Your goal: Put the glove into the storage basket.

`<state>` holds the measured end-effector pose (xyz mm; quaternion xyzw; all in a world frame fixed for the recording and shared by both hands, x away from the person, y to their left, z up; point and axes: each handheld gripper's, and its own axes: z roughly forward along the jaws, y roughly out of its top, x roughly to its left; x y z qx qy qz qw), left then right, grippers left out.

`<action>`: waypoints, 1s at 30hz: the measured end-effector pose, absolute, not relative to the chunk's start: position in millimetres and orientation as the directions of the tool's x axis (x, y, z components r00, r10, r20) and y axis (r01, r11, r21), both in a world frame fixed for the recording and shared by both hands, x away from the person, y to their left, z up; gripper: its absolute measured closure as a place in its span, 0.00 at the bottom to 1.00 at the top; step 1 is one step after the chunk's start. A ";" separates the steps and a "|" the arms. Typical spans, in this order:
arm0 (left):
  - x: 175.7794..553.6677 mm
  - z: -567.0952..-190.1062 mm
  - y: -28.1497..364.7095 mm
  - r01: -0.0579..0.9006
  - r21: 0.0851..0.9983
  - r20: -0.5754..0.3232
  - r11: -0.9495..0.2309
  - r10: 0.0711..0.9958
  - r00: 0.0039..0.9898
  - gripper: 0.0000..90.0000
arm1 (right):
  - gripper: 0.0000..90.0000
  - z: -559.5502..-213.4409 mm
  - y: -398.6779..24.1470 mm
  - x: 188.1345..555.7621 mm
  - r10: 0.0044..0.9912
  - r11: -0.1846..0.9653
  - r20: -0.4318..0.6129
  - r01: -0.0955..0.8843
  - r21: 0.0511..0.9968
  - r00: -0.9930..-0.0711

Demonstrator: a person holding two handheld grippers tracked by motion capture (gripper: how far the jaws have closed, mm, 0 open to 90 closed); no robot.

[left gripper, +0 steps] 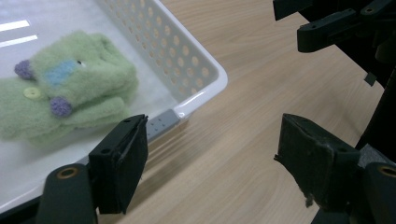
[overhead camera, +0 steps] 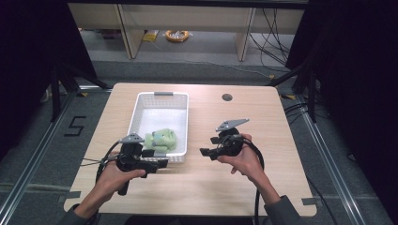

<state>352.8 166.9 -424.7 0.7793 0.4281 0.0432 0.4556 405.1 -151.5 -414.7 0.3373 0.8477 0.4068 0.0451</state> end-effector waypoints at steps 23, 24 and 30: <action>313.2 -476.6 157.7 0.593 0.759 -0.278 -0.269 0.689 0.669 0.25 | 0.32 -466.2 -205.7 332.5 0.662 0.406 0.193 0.564 0.719 -0.724; 312.7 -477.9 157.8 0.596 0.759 -0.282 -0.263 0.692 0.664 0.25 | 0.32 -469.1 -207.6 331.3 0.664 0.401 0.202 0.571 0.717 -0.720; 313.0 -480.7 160.4 0.584 0.769 -0.265 -0.259 0.702 0.661 0.25 | 0.31 -477.0 -211.9 330.1 0.677 0.393 0.203 0.580 0.713 -0.708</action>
